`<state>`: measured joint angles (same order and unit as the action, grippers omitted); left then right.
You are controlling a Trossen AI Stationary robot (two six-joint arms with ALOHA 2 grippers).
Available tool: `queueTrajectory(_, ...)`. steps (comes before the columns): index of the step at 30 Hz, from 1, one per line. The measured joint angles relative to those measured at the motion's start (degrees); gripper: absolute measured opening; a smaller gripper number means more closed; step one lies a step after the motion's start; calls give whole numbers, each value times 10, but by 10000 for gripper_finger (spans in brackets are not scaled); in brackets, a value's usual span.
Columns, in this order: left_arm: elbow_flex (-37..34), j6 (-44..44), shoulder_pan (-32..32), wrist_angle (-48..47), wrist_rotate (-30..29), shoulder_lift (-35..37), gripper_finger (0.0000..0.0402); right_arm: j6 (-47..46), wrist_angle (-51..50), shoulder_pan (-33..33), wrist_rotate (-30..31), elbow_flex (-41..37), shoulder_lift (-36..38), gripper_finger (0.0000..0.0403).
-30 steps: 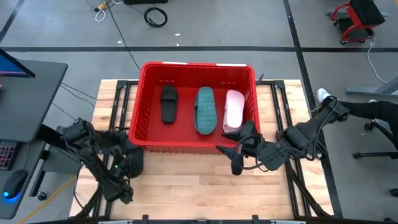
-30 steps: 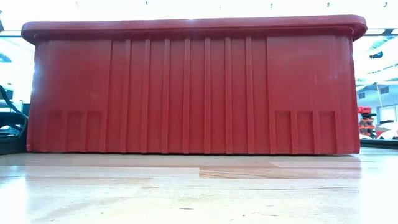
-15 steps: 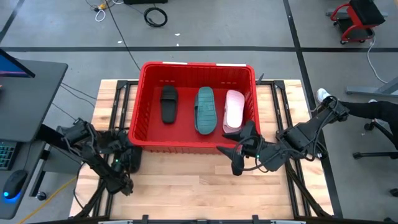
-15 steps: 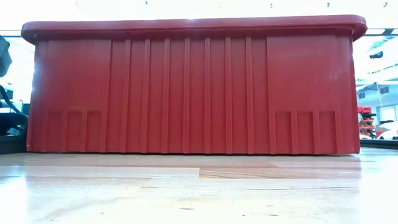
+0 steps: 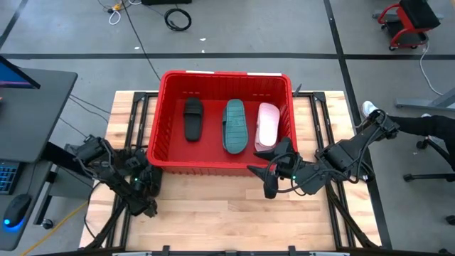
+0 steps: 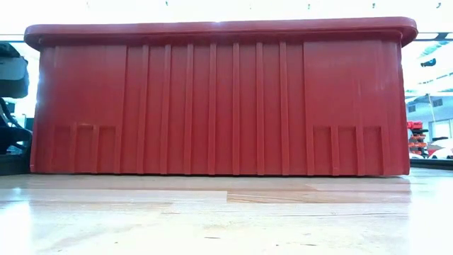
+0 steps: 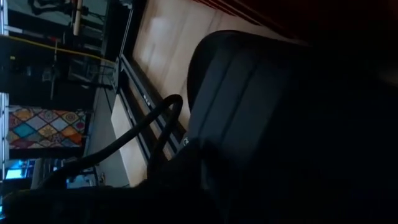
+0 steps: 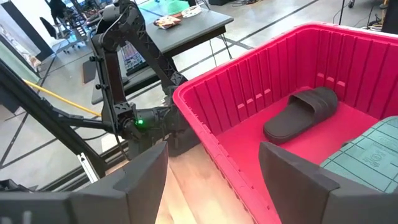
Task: Pick and place slides into bin
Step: Put the black slide in the red bin
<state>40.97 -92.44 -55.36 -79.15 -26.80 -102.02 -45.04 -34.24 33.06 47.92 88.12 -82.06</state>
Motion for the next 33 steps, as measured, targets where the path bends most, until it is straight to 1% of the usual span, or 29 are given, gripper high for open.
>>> queueTrajectory(4, 5, 1, 7, -2, 1, 0, 28, 0, 0, 0, 0, 0, 0, 258)
queueTrajectory(5, 9, 1, 7, -3, 6, 0, 17, -1, 0, 0, 0, 0, 0, 258)
queueTrajectory(7, 20, 1, 3, -7, 19, 0, 16, -5, 0, 1, 0, 0, 0, 258)
queueTrajectory(10, 54, 0, -14, -28, 40, 0, 27, -5, 0, 4, 0, 0, 0, 258)
queueTrajectory(14, 126, -15, -50, -85, 48, 0, 13, -5, 0, 6, 0, 0, 0, 258)
queueTrajectory(16, 166, -26, -69, -101, 55, 0, 13, -5, 0, 6, 0, 0, 0, 258)
queueTrajectory(19, 223, -42, -95, -108, 64, 0, 19, 5, 0, 6, 0, 0, 0, 258)
queueTrajectory(21, 261, -42, -112, -106, 55, 0, 19, 19, 0, 6, 0, 0, 0, 258)
queueTrajectory(25, 331, -20, -137, -107, 47, 1, 12, 50, 18, 6, -4, 0, 0, 258)
queueTrajectory(28, 375, -1, -144, -108, 45, 9, 13, 91, 81, 6, -20, 0, -1, 258)
queueTrajectory(31, 415, 16, -143, -108, 41, 28, 13, 171, 150, 9, -30, 1, -14, 258)
queueTrajectory(33, 440, 30, -141, -106, 30, 42, 12, 227, 187, 9, -53, 1, -30, 258)
